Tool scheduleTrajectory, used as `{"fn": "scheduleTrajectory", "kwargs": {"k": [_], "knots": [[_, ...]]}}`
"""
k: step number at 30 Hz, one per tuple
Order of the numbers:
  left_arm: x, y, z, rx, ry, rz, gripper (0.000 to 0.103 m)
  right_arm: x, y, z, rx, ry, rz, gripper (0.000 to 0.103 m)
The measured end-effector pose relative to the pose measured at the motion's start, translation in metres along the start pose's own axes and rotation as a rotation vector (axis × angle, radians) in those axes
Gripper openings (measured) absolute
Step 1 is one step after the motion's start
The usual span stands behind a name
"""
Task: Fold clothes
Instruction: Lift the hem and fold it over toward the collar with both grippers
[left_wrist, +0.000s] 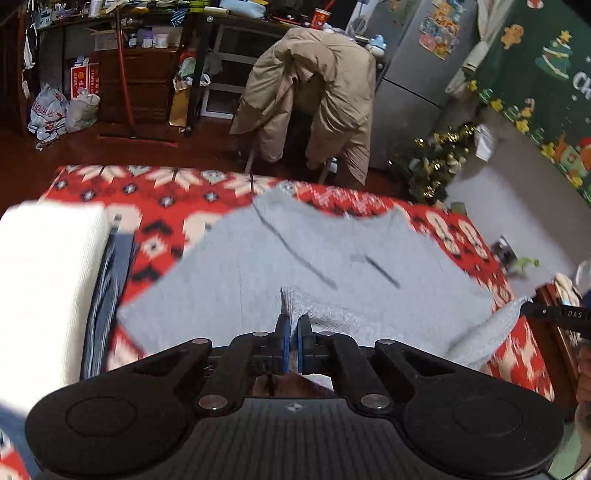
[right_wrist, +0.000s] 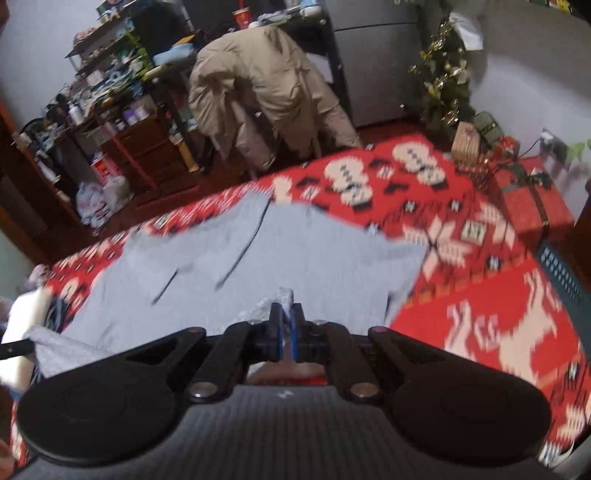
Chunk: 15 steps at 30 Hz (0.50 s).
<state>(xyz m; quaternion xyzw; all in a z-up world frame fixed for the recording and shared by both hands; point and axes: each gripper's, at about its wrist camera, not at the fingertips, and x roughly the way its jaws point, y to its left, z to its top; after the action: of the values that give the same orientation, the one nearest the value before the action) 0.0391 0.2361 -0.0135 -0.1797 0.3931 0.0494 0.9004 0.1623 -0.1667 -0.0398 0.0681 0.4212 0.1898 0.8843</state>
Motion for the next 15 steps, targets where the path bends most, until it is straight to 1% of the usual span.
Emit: {"fn": "scheduleTrajectory", "kwargs": {"k": [3,7,12,15], "knots": [[0.023,0.002,0.026,0.002,0.002,0.033,0.004,0.029,-0.004,0.032,0.039,0.000,-0.011,0.004],[0.054,0.004,0.048,0.003,0.019,0.075,0.004,0.064,-0.004,0.064,0.051,0.001,-0.031,0.004],[0.082,0.008,0.060,-0.004,0.044,0.113,0.004,0.104,-0.001,0.084,0.043,0.004,-0.039,0.004],[0.097,0.014,0.062,-0.023,0.066,0.122,0.004,0.125,-0.002,0.087,0.043,0.021,-0.052,0.004]]}}
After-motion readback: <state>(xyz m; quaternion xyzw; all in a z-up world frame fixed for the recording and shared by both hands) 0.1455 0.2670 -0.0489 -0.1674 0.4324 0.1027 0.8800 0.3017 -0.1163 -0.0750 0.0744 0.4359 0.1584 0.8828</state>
